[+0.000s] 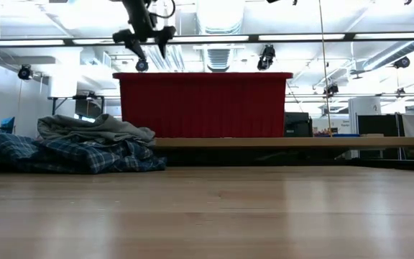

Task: Fold Laundry from Bin
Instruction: Fold the black underwear

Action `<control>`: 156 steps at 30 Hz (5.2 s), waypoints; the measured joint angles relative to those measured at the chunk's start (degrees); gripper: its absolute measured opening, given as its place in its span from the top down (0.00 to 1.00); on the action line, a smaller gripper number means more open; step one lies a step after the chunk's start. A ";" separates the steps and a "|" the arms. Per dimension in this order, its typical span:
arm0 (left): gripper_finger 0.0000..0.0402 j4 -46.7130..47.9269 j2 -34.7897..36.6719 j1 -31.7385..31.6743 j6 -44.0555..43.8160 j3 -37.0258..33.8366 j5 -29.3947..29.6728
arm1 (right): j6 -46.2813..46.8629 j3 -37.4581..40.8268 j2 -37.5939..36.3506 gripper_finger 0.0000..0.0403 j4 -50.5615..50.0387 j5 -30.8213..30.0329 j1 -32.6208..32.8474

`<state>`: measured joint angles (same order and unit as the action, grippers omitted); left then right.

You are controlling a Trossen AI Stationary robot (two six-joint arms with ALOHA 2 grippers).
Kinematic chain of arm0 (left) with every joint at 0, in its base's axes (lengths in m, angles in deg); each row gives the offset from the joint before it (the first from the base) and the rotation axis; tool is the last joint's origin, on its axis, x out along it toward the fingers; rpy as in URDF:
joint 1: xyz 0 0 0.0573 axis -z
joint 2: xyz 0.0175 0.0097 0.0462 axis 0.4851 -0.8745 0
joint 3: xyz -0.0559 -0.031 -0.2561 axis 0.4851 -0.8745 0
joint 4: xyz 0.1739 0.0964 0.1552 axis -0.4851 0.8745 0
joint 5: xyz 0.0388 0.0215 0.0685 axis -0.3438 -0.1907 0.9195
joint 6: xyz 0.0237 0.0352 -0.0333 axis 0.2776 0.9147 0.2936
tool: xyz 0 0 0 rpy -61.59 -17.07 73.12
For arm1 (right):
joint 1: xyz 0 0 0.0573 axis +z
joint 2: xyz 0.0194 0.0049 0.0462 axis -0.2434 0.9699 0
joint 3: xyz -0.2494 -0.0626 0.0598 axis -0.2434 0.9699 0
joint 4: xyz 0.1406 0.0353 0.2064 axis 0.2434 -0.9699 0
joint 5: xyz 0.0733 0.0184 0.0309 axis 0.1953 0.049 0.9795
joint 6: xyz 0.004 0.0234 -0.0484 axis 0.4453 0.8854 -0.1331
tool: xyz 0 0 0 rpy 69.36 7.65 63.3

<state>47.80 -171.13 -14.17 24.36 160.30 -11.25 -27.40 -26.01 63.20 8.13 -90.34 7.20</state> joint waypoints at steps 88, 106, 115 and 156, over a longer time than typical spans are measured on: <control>0.99 -0.86 -27.10 -12.81 1.74 26.40 -16.79 | -3.44 13.42 0.55 0.39 -2.31 11.72 -30.17; 1.00 -0.29 0.59 5.82 10.68 26.40 -28.23 | -20.67 10.77 -0.73 0.40 4.58 10.19 -30.17; 1.00 1.64 10.97 31.02 16.03 25.24 -25.34 | -14.12 5.35 -7.88 0.40 3.95 10.20 -26.74; 0.43 -4.01 10.53 59.03 -26.51 -42.58 -15.55 | 22.97 4.90 9.83 0.42 -0.31 19.73 5.09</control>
<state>43.80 -160.60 44.86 -2.15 117.73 -26.80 -4.43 -21.11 73.02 7.81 -70.62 12.30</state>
